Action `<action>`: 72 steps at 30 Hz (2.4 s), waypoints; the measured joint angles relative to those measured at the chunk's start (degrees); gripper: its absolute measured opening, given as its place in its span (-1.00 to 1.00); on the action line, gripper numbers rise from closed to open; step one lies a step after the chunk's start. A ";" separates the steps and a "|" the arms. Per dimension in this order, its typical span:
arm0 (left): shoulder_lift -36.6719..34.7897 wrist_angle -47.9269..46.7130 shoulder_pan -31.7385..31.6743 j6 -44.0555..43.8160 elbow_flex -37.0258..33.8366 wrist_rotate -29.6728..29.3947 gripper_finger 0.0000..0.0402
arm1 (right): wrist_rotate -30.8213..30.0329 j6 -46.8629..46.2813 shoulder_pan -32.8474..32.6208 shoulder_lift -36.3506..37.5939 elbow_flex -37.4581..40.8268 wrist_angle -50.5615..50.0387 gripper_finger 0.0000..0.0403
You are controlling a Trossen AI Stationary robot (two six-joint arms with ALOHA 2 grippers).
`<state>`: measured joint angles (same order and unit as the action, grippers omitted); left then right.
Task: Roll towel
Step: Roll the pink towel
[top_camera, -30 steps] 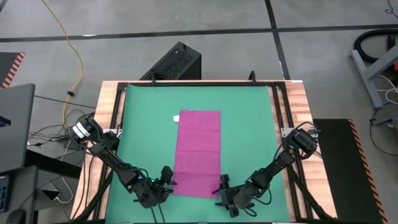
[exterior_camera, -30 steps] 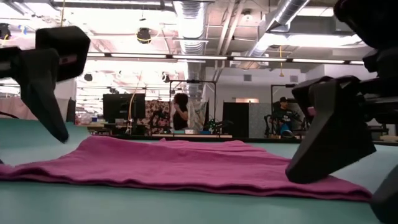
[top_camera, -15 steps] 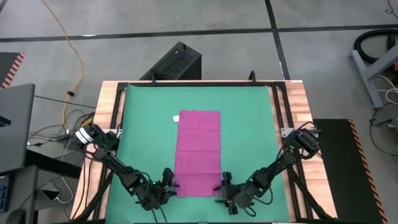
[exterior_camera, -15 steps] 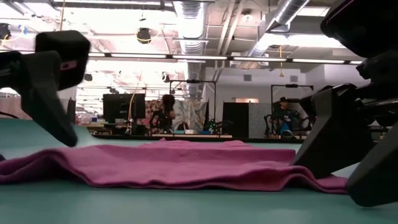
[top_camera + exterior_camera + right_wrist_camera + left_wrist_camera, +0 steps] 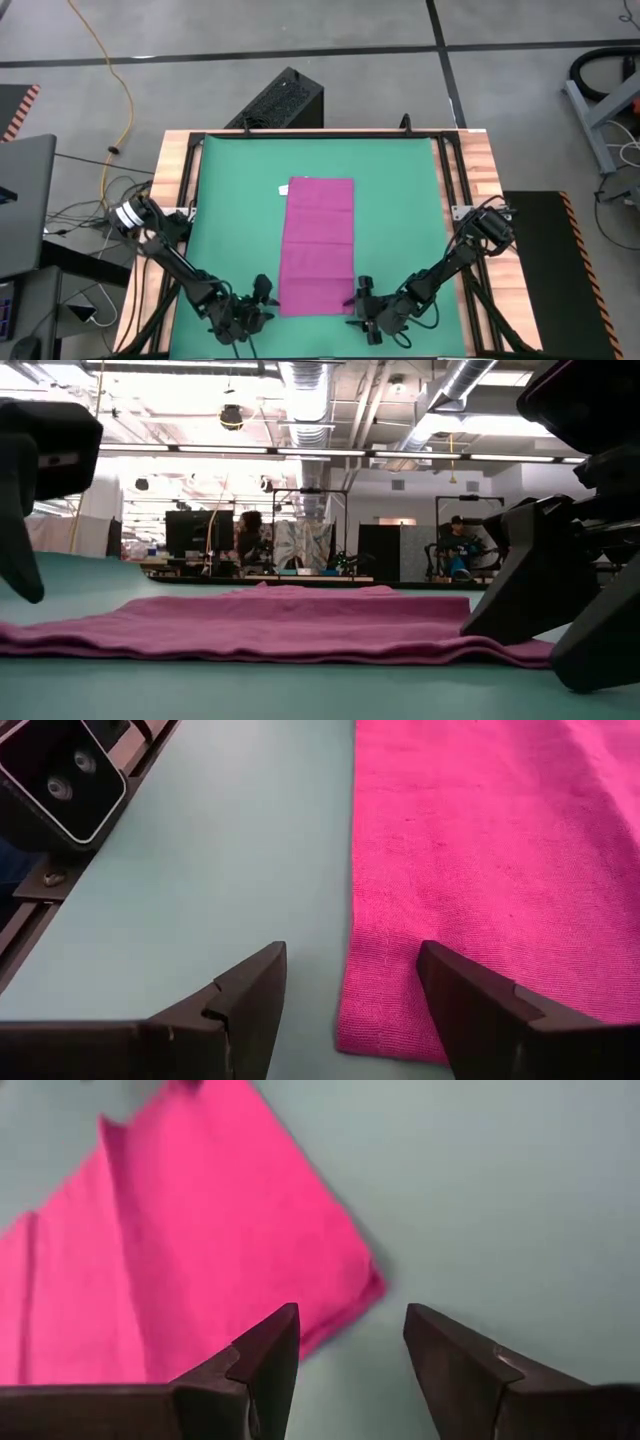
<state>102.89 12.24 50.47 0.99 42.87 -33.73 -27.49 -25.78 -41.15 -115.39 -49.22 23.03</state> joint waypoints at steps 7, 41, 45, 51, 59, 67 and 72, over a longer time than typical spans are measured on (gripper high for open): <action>4.57 5.76 0.00 3.99 0.15 -2.87 -0.11 | -0.04 -2.52 0.00 0.00 0.03 0.15 0.27; 4.84 -3.28 -4.71 -14.21 0.37 3.79 -1.00 | -1.64 -6.34 0.04 0.07 -0.13 -6.07 -0.25; 4.86 -3.24 -4.71 -14.37 0.37 3.43 -1.00 | -1.85 -5.99 0.02 0.09 -0.15 -6.99 -0.47; 5.05 -3.70 -4.71 -15.74 0.83 0.57 -1.00 | -2.16 -5.59 0.00 0.09 -1.06 -8.30 -0.87; 3.26 -8.34 -4.91 -15.25 6.22 -0.61 -1.00 | -2.03 -4.15 -0.79 2.26 -5.27 -11.63 -0.92; 1.70 -23.20 -4.86 -16.71 14.67 -3.16 -1.00 | -0.62 -4.37 -1.68 7.12 -5.91 -14.33 -0.94; 1.63 -27.88 -4.82 -16.22 18.07 -4.14 -1.00 | -1.50 -4.46 -1.51 9.68 -6.03 -15.27 -0.94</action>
<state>104.51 -15.64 45.65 -15.23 60.94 -37.87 -28.99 -30.24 -42.65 -105.72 -55.24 7.75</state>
